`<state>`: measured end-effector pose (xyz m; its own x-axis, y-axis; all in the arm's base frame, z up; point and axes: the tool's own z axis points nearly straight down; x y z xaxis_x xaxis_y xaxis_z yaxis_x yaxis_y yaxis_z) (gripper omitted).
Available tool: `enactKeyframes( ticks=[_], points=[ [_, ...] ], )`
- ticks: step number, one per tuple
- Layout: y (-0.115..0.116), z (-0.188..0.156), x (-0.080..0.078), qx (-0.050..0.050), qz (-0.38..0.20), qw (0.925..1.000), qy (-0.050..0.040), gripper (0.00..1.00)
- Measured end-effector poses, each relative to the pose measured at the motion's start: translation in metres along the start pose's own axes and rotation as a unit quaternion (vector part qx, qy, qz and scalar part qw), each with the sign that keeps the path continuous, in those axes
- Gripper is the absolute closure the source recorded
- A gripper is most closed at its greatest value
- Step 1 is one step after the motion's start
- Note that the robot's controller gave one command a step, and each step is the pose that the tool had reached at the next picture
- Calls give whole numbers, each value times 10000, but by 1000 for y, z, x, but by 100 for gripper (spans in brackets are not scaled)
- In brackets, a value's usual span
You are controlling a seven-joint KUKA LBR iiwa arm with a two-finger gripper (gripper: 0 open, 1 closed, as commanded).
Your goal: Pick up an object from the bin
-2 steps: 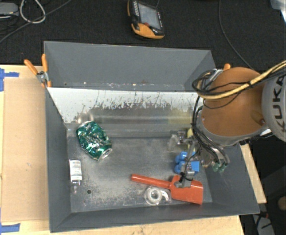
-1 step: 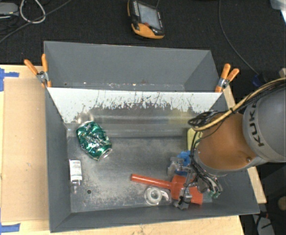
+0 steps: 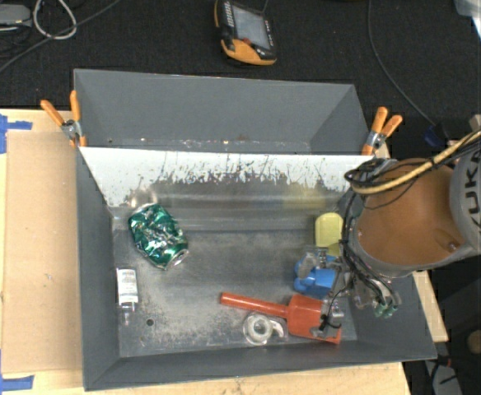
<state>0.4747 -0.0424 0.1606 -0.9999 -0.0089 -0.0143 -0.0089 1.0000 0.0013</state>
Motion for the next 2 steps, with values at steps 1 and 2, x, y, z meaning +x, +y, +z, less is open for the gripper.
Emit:
enactKeyframes(
  ticks=[1, 2],
  points=[
    [-1, 94, -8, 0, 10, 10000, -19, 0],
    [-29, 91, -5, 1, 282, 9996, -30, 0]
  ],
)
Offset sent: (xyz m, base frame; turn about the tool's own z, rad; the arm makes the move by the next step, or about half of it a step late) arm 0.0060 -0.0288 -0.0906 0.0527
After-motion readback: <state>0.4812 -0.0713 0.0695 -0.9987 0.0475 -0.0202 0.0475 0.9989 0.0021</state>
